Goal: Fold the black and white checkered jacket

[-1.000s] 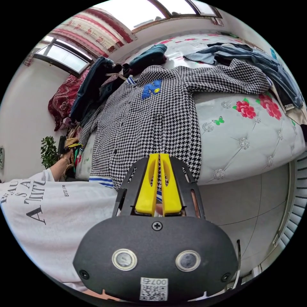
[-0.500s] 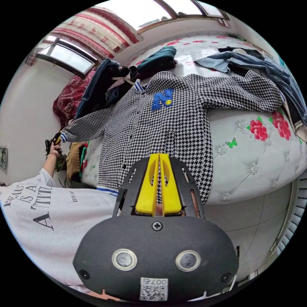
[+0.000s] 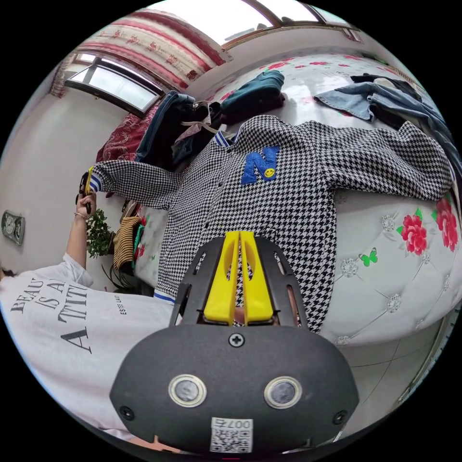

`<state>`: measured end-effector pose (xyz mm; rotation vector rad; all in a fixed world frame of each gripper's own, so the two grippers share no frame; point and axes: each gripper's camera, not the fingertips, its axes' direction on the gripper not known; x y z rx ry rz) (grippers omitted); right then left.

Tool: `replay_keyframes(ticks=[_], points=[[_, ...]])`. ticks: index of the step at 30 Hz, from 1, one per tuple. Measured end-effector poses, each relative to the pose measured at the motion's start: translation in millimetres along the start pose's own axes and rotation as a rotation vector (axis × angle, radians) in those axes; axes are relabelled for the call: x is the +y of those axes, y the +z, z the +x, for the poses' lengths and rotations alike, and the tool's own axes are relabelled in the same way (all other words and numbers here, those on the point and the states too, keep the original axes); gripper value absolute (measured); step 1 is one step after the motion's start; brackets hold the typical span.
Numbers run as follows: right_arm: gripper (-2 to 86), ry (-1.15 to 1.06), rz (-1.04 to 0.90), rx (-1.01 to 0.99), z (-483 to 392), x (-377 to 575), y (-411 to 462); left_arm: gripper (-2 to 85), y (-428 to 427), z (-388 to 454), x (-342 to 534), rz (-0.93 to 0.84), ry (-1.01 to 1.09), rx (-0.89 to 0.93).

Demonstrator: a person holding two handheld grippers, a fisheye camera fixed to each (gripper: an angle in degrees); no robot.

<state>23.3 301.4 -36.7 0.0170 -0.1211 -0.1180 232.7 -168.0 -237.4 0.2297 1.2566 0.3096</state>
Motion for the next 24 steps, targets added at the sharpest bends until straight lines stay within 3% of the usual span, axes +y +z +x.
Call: replay_keyframes(ticks=[3,5,7,9,17,20,22,24], points=[[0.5,-0.028,0.025,-0.071,-0.1,-8.6,12.1,1.0,109.5,36.1,29.4,-0.074,0.064,0.071],[1.3,-0.022,0.02,-0.119,0.5,-15.8,21.5,3.9,200.8,39.9,74.9,-0.221,0.067,0.212],[2.4,-0.027,0.035,-0.176,0.5,-21.0,23.9,8.3,252.2,34.6,114.0,-0.381,0.017,0.339],[3.9,-0.04,0.057,-0.203,4.9,-21.5,21.9,8.5,267.0,28.3,149.8,-0.449,0.007,0.346],[8.3,-0.011,0.03,-0.026,34.2,-49.7,23.6,7.4,202.1,-43.9,169.3,-0.474,0.074,-0.521],[8.6,0.023,-0.049,0.049,40.1,-83.5,54.6,7.1,207.3,-77.5,156.7,-0.488,0.092,-0.743],[8.1,0.084,-0.19,-0.03,48.9,-102.0,87.5,6.9,213.8,-103.2,153.7,-0.508,0.039,-0.782],[6.9,-0.03,-0.199,0.047,24.5,-119.7,85.3,5.7,222.4,-128.7,158.5,-0.556,-0.011,-0.858]])
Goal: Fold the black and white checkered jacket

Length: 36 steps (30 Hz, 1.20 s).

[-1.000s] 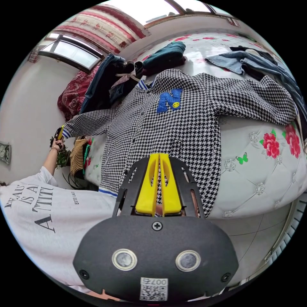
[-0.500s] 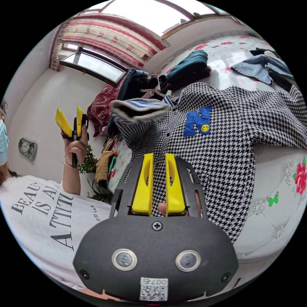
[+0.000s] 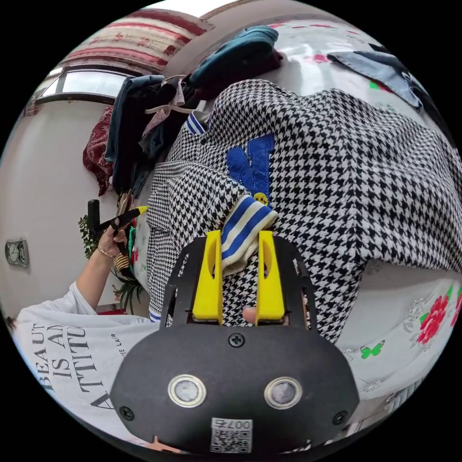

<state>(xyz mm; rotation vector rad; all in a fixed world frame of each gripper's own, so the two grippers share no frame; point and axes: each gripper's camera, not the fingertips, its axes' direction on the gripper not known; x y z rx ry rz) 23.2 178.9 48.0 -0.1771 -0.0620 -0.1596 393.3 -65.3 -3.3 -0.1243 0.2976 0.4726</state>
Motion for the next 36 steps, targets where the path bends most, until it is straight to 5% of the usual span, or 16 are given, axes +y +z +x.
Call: replay_keyframes(ticks=[5,9,11,15,24,29,36], points=[[5.4,-0.266,0.225,0.246,-68.4,13.2,-77.2,0.3,25.6,15.2,7.8,-0.012,0.033,-0.094],[6.1,-0.118,0.006,0.349,-32.2,5.7,-35.3,2.2,30.6,38.0,11.8,0.0,0.071,-0.093],[6.4,-0.045,-0.027,0.316,-11.5,-0.1,-33.7,4.5,21.8,44.2,12.7,0.02,0.053,-0.076],[7.1,-0.105,0.22,0.241,-19.7,-37.7,-80.0,5.5,-7.8,55.4,13.5,0.09,0.056,-0.096],[8.8,-0.202,-0.033,0.179,-25.8,-221.9,24.2,5.2,44.1,71.3,-28.1,0.007,0.128,-0.018],[7.1,-0.22,0.029,0.3,-22.2,-225.6,26.0,1.3,60.7,60.4,-26.4,0.013,0.102,-0.031],[8.6,-0.059,0.238,0.126,14.3,-166.8,-21.9,-0.2,57.7,46.0,-29.3,0.042,0.051,0.025]])
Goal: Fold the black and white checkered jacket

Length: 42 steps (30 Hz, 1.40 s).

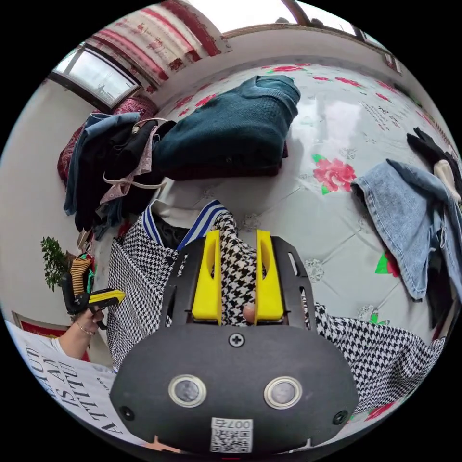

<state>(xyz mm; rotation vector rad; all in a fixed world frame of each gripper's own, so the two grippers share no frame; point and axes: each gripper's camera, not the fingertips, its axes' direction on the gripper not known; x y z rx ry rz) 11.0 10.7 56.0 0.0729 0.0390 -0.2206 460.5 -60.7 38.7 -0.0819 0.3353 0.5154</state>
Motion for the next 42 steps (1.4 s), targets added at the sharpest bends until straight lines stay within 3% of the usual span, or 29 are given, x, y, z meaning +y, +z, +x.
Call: replay_keyframes(ticks=[4,6,14,17,20,22,27,32,38,40,42], points=[[9.4,0.004,0.023,-0.049,-4.3,56.4,-55.8,0.5,-9.5,6.7,4.5,0.02,0.025,-0.044],[9.9,0.07,-0.06,-0.068,1.4,105.8,-67.7,0.9,-11.5,8.9,6.3,0.023,0.03,-0.055],[7.5,0.1,-0.279,-0.066,-17.8,201.6,-33.3,2.5,-23.2,33.9,5.3,0.051,0.061,-0.036],[5.9,0.044,-0.109,-0.065,-27.1,196.6,-65.5,2.0,-27.2,49.3,5.2,0.05,0.088,-0.031],[6.6,0.073,-0.061,-0.053,-12.1,205.0,-81.2,1.5,-24.4,53.6,10.4,0.051,0.082,-0.007],[7.6,0.185,-0.002,-0.059,21.1,220.9,-100.1,1.3,-18.2,51.2,14.2,0.018,0.058,-0.021],[10.8,0.759,0.456,0.048,158.2,333.5,-182.2,0.6,-25.8,38.9,27.7,0.035,-0.03,0.059],[10.8,1.011,0.62,-0.02,231.8,390.5,-183.4,0.1,-40.2,24.4,45.0,0.04,-0.121,0.081],[4.8,1.067,0.742,-0.237,251.2,375.7,-170.6,-0.6,-57.9,18.1,66.9,0.017,-0.151,0.032],[3.2,0.916,0.79,-0.219,225.4,342.4,-190.6,-0.7,-65.2,15.8,74.8,0.021,-0.162,0.02],[1.7,0.62,0.73,-0.162,165.0,273.3,-219.9,-0.7,-73.8,12.7,85.2,0.036,-0.178,0.014]])
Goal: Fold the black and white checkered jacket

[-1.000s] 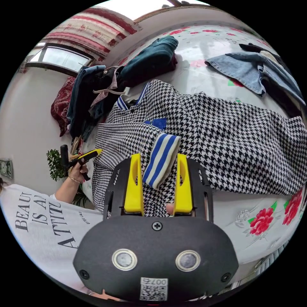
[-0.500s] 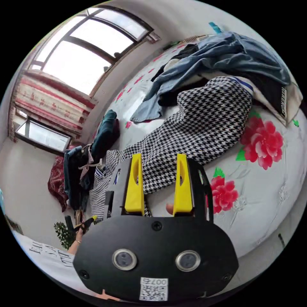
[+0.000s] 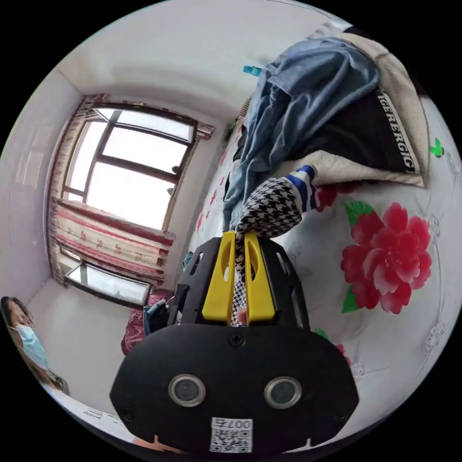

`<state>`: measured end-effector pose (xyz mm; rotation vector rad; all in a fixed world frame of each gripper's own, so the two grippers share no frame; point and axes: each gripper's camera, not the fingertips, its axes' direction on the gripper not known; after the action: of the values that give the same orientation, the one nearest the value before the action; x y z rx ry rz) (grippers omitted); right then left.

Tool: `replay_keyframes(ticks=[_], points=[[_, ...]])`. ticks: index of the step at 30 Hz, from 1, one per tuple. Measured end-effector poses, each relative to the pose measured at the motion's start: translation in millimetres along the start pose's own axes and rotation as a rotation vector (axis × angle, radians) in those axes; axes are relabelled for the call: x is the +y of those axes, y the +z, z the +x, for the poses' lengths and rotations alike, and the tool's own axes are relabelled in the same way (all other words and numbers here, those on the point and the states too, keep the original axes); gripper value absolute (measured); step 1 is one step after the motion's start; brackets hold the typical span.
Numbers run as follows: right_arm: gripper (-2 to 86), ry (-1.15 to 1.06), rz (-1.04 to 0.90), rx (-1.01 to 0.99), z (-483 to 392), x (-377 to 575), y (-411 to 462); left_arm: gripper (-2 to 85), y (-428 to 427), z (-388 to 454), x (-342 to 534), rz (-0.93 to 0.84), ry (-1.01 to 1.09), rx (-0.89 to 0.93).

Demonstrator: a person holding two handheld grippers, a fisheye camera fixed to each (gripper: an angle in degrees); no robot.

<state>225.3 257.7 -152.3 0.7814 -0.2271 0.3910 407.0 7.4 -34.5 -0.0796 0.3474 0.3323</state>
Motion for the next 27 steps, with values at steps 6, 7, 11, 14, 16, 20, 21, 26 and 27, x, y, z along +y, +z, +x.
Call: replay_keyframes(ticks=[6,7,11,14,16,20,21,26,27], points=[[0.9,-0.892,-0.326,-0.114,-272.0,98.3,82.5,-0.6,-24.1,-29.5,46.5,0.047,-0.1,0.008],[0.9,-0.948,-0.35,-0.134,-289.0,117.6,91.4,-0.6,-28.0,-37.3,58.3,0.062,-0.13,0.017],[2.2,-1.082,-0.597,-0.271,-343.1,255.8,179.1,-0.4,-38.3,-58.2,99.2,0.101,-0.203,0.024],[4.5,-1.006,-1.003,-0.206,-326.5,352.0,274.0,0.3,-45.1,-70.3,124.7,0.126,-0.243,0.034],[5.9,-0.933,-1.189,-0.133,-310.4,388.3,306.1,1.3,-49.7,-75.6,137.7,0.132,-0.251,0.039],[7.3,-0.804,-1.101,-0.162,-297.5,369.8,269.4,4.8,-55.6,-82.3,165.5,0.111,-0.201,0.029],[7.8,-0.782,-1.068,-0.147,-290.3,353.9,251.0,5.3,-54.7,-82.9,168.8,0.098,-0.188,0.03],[10.2,-0.627,-0.98,-0.011,-222.0,290.8,158.1,9.8,-42.5,-78.0,186.4,-0.087,0.023,0.12],[10.9,-0.58,-0.972,0.062,-197.2,281.1,131.7,10.5,-41.6,-77.3,187.0,-0.104,0.045,0.126]])
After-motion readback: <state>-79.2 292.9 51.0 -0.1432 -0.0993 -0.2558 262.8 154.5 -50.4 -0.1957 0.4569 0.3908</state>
